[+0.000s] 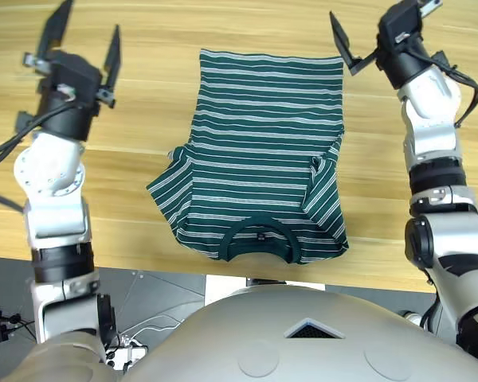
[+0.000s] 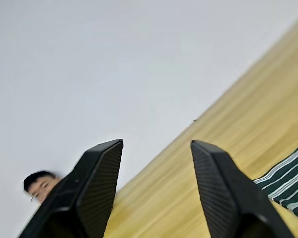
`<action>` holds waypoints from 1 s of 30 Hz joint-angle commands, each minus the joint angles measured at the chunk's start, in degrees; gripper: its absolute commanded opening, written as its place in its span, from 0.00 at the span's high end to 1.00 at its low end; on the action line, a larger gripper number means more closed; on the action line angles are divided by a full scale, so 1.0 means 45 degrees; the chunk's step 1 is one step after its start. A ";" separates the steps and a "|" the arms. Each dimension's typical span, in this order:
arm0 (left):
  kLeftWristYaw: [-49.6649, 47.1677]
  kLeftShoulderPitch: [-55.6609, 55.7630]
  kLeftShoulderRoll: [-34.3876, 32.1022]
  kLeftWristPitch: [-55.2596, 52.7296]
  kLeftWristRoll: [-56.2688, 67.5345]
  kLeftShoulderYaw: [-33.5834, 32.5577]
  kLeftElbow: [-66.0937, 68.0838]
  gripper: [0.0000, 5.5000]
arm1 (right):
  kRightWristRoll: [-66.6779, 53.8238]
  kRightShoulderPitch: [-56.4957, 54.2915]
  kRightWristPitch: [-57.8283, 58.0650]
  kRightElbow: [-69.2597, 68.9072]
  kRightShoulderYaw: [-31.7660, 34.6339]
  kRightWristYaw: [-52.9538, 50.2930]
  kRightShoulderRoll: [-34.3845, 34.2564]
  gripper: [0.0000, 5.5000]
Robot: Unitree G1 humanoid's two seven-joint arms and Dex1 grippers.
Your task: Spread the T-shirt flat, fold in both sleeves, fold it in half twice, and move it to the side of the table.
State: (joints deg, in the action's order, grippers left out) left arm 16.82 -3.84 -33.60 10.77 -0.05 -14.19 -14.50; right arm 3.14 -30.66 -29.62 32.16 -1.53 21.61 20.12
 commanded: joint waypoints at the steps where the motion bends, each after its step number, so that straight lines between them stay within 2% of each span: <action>1: 0.0756 -0.4758 0.0953 -0.2237 0.2531 -0.1522 -0.3994 0.54 | -0.1377 0.1913 0.1819 -0.4394 0.1373 0.0153 0.0995 0.02; 3: 0.0357 -0.7338 0.2219 -0.3266 0.5108 -0.2948 -0.5729 0.54 | -0.1800 0.2470 0.2677 -0.6045 0.2134 -0.0043 0.1402 0.02; 5: -0.0514 -0.8853 0.3442 -0.4023 0.9097 -0.3593 -0.6735 0.54 | -0.2008 0.3009 0.3449 -0.7517 0.2716 -0.0182 0.1706 0.02; 7: -0.0855 -0.9853 0.4469 -0.4518 1.1399 -0.2984 -0.6875 0.54 | -0.2131 0.3133 0.4078 -0.8492 0.2960 -0.0294 0.1832 0.02; 10: -0.1570 -1.0172 0.5305 -0.5551 1.3131 -0.2385 -0.5711 0.54 | -0.2091 0.3057 0.4762 -0.9246 0.3017 -0.0397 0.1805 0.02; 15: -0.2411 -0.9231 0.5623 -0.6537 1.3005 -0.1976 -0.3442 0.54 | -0.1896 0.3263 0.5382 -0.9877 0.2964 -0.0543 0.1723 0.02; 25: -0.1928 -0.8070 0.5692 -0.7469 1.1502 -0.0358 -0.2199 0.54 | -0.1791 0.3101 0.5431 -0.9829 0.2776 -0.0397 0.1848 0.02; 30: -0.1961 -0.7442 0.5693 -0.7495 1.0954 -0.0408 -0.1439 0.54 | -0.1794 0.3171 0.5397 -0.9831 0.2738 -0.0385 0.1835 0.02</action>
State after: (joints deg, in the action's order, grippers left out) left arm 9.00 -38.36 -7.94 -21.50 51.13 -15.91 -23.60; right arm -5.35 -16.07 -5.78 -11.84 10.98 19.45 27.76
